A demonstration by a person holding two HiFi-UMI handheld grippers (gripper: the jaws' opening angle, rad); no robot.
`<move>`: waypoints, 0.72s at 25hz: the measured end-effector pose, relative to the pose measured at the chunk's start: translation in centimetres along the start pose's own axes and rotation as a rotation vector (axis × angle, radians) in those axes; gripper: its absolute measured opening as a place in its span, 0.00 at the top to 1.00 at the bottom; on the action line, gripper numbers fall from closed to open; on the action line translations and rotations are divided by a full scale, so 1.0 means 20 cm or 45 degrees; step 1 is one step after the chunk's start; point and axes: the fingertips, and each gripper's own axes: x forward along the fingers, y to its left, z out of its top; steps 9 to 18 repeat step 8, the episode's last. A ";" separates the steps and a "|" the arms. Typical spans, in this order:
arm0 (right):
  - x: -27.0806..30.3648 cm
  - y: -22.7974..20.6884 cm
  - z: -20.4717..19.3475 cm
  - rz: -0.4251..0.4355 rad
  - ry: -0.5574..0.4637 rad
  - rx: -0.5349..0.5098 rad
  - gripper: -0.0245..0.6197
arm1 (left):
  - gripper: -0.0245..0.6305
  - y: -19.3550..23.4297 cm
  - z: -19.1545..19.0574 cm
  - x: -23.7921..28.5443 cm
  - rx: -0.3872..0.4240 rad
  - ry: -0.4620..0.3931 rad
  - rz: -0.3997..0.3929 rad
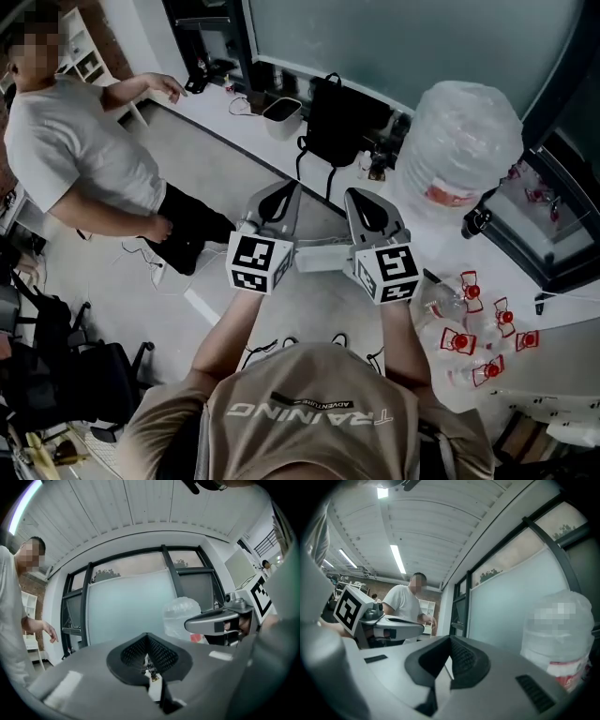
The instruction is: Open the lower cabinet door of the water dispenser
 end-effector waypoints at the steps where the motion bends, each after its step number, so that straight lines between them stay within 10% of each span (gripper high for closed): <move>1: 0.00 0.00 -0.01 -0.001 0.003 -0.003 0.95 | 0.98 -0.01 0.00 0.00 -0.002 -0.001 -0.002; 18: -0.02 0.00 -0.07 -0.004 0.022 -0.011 0.95 | 0.98 -0.03 -0.05 -0.01 -0.011 0.003 -0.001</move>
